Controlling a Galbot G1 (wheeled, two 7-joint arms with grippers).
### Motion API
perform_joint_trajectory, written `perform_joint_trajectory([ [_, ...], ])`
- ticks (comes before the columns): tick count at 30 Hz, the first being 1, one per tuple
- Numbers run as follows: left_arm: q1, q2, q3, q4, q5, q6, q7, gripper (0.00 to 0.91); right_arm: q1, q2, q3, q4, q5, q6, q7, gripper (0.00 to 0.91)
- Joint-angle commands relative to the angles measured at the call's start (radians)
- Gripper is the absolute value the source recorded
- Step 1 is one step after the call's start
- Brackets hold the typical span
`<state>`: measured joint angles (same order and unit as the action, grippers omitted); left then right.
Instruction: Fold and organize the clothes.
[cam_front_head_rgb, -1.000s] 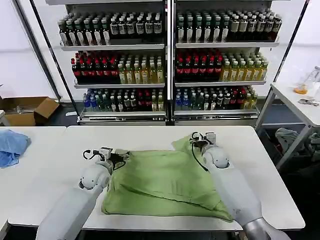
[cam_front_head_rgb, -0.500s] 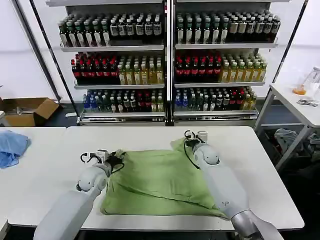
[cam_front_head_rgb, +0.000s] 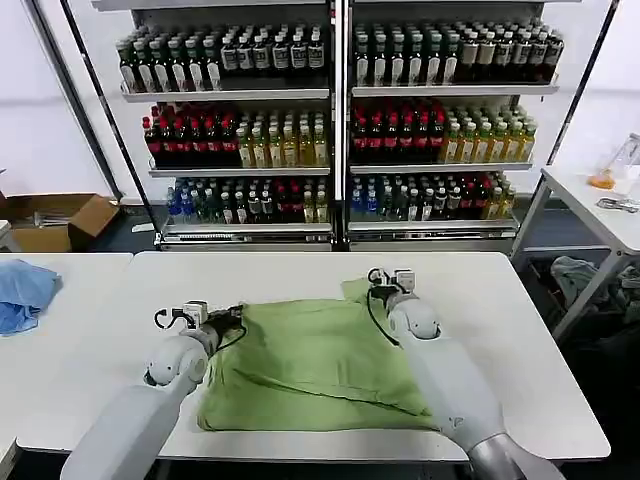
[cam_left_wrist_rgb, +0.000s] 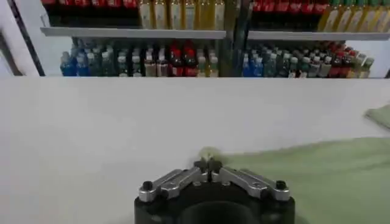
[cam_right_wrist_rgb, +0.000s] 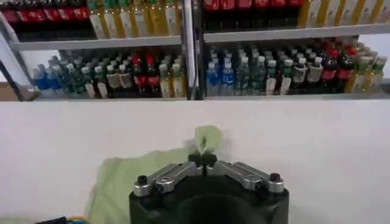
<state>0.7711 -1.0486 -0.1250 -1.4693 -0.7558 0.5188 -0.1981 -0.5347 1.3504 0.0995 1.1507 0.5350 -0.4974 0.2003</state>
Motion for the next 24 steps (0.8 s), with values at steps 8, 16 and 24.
perform_joint_trajectory([
  [8, 0.121, 0.027, -0.100, -0.194, -0.076, -0.063, -0.002, 0.020, -0.198, -0.110, 0.073, 0.409, 0.043, 0.031, 0.012, 0.000],
  [16, 0.236, 0.038, -0.136, -0.334, -0.082, -0.051, -0.006, 0.020, -0.341, -0.160, 0.127, 0.609, 0.055, 0.014, 0.023, 0.000],
  [24, 0.331, 0.069, -0.180, -0.403, -0.089, -0.040, -0.010, 0.020, -0.553, -0.204, 0.208, 0.789, 0.060, 0.008, 0.023, 0.000],
])
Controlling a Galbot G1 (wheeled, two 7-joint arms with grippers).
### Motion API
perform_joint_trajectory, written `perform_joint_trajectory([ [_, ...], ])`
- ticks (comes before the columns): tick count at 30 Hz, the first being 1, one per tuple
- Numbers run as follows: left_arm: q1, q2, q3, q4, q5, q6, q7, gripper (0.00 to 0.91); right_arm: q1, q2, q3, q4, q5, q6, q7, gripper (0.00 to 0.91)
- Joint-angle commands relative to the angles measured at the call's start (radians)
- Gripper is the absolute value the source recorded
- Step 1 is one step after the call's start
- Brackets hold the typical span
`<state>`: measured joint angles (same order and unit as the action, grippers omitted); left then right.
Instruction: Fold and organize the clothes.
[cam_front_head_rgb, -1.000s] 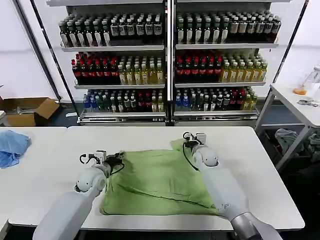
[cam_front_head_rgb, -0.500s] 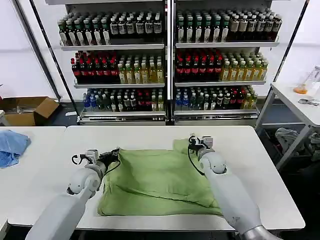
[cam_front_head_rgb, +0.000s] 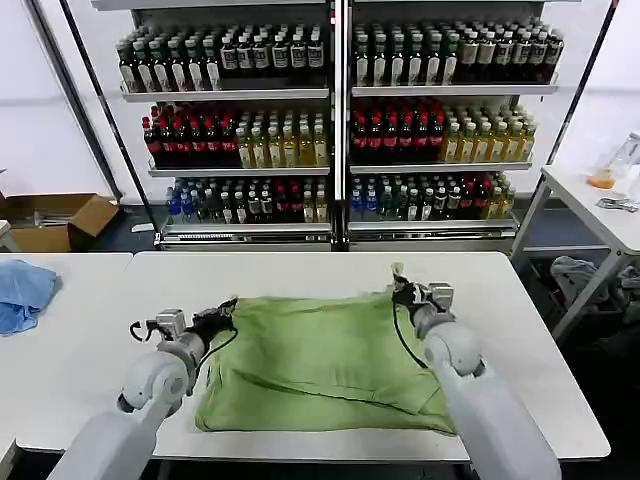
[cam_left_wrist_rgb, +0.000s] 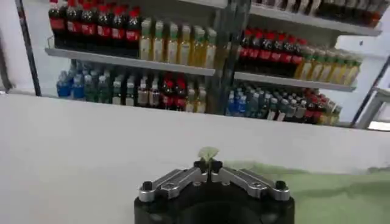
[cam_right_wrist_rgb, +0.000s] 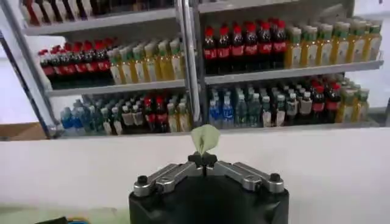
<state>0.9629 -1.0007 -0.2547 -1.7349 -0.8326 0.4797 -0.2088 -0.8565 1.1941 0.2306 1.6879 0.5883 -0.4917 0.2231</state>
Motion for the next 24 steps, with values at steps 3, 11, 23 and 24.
perform_joint_trajectory([
  [3, 0.170, 0.030, -0.074, -0.154, -0.034, 0.008, -0.004, 0.020, -0.307, -0.062, 0.121, 0.318, 0.008, 0.004, 0.000, 0.000],
  [11, 0.248, 0.065, -0.150, -0.207, -0.054, 0.018, 0.000, 0.020, -0.437, -0.074, 0.205, 0.398, 0.009, 0.005, -0.008, 0.000],
  [23, 0.332, 0.066, -0.124, -0.234, 0.056, 0.043, 0.021, 0.020, -0.489, -0.033, 0.201, 0.385, -0.007, -0.041, 0.019, 0.000],
  [24, 0.329, 0.065, -0.118, -0.229, 0.062, 0.044, 0.021, 0.020, -0.487, -0.033, 0.198, 0.381, -0.010, -0.043, 0.020, 0.000],
])
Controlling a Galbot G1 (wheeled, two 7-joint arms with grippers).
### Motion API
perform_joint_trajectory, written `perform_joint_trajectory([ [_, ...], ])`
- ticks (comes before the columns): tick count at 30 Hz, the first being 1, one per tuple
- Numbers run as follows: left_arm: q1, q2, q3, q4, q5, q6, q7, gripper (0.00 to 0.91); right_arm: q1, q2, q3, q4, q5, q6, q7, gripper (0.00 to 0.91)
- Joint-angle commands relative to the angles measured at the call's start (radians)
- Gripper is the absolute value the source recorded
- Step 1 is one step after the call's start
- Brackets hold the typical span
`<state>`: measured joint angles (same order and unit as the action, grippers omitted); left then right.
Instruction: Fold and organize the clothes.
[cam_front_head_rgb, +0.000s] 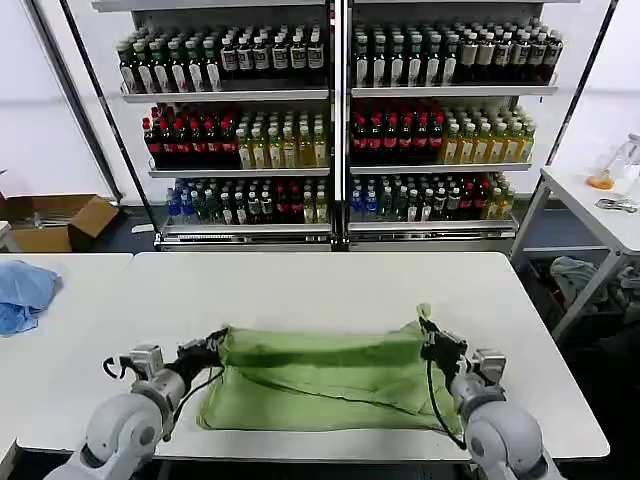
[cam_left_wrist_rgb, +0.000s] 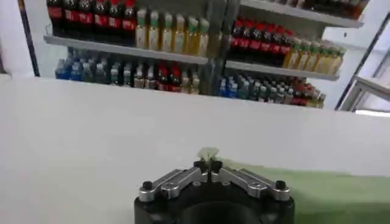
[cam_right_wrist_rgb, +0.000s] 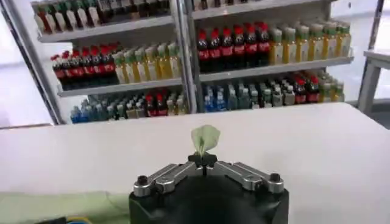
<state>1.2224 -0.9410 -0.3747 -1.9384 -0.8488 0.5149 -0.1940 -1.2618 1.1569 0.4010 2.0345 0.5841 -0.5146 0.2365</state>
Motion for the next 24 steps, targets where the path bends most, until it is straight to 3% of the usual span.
perform_joint_trajectory([
  [1, 0.062, 0.003, 0.008, -0.017, 0.094, 0.007, 0.010, 0.020, -0.075, 0.007, 0.022, 0.027, -0.011, -0.029, 0.006, 0.000],
  [2, 0.059, 0.002, 0.011, -0.014, 0.101, 0.005, 0.012, 0.040, -0.073, 0.008, 0.021, 0.024, -0.013, -0.031, 0.007, 0.564],
  [3, 0.055, 0.000, 0.014, -0.009, 0.115, 0.004, 0.015, 0.484, -0.070, 0.010, 0.019, 0.020, -0.017, -0.036, 0.007, 0.907],
  [4, 0.049, -0.002, 0.018, -0.002, 0.124, 0.003, 0.021, 0.816, -0.066, 0.012, 0.016, 0.018, -0.028, -0.060, 0.007, 0.907],
  [5, 0.047, -0.002, 0.019, -0.002, 0.131, 0.003, 0.022, 0.907, -0.065, 0.013, 0.016, 0.016, -0.030, -0.061, 0.002, 0.907],
  [14, 0.109, -0.049, 0.012, -0.086, 0.227, -0.066, -0.051, 0.907, -0.114, 0.028, 0.037, 0.065, -0.112, 0.007, -0.011, 0.907],
  [19, 0.181, -0.164, 0.018, -0.126, 0.383, -0.141, -0.115, 0.907, -0.166, 0.032, 0.065, 0.091, -0.123, 0.020, -0.009, 0.907],
  [24, 0.195, -0.258, 0.023, -0.081, 0.452, -0.159, -0.145, 0.907, -0.193, 0.042, 0.078, 0.106, -0.124, 0.028, -0.007, 0.907],
])
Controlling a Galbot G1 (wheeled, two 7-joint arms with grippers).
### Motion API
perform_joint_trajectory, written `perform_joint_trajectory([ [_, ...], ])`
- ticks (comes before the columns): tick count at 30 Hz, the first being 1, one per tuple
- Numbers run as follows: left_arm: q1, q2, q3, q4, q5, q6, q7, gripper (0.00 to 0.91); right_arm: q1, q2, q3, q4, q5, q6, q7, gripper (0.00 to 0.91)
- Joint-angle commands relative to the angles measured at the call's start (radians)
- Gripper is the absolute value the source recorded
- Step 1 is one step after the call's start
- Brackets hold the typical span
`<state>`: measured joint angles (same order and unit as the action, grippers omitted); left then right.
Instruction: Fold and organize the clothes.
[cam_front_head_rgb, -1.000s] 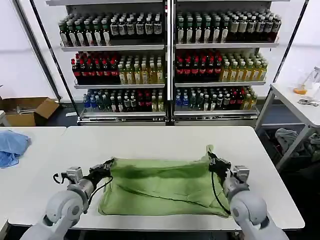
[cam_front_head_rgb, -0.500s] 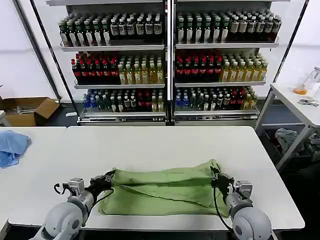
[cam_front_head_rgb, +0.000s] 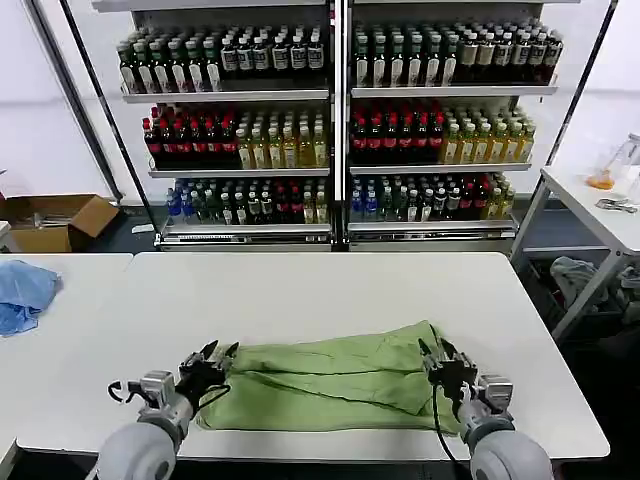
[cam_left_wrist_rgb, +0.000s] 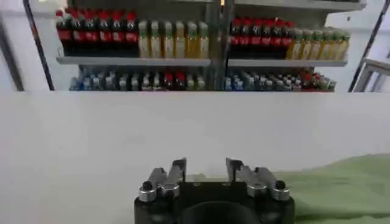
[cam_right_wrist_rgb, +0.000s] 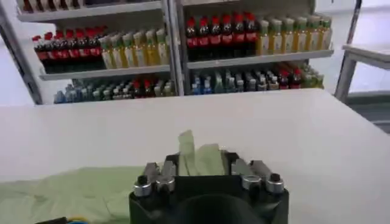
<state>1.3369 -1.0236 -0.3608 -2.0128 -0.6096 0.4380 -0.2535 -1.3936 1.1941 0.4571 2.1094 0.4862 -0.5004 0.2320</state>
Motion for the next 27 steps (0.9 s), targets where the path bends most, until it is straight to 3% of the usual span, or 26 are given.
perform_joint_trajectory([
  [1, 0.076, -0.199, 0.007, 0.013, 0.232, -0.082, -0.084, 0.907, -0.069, 0.006, 0.020, 0.034, -0.028, 0.017, -0.002, 0.907],
  [13, 0.048, -0.265, 0.023, 0.143, 0.320, -0.092, -0.112, 0.907, -0.075, 0.002, 0.022, 0.039, -0.032, 0.023, 0.000, 0.907],
  [15, 0.054, -0.265, 0.027, 0.146, 0.323, -0.094, -0.113, 0.615, -0.075, 0.002, 0.023, 0.041, -0.032, 0.022, 0.000, 0.907],
  [17, 0.058, -0.265, 0.028, 0.147, 0.322, -0.095, -0.113, 0.071, -0.075, 0.001, 0.024, 0.042, -0.031, 0.022, 0.001, 0.907],
  [19, 0.062, -0.266, 0.030, 0.148, 0.322, -0.098, -0.114, 0.030, -0.075, 0.001, 0.026, 0.043, -0.030, 0.021, 0.001, 0.907],
  [27, 0.070, -0.271, 0.031, 0.153, 0.284, -0.100, -0.109, 0.020, -0.074, -0.004, 0.037, 0.052, -0.019, 0.018, 0.006, 0.907],
])
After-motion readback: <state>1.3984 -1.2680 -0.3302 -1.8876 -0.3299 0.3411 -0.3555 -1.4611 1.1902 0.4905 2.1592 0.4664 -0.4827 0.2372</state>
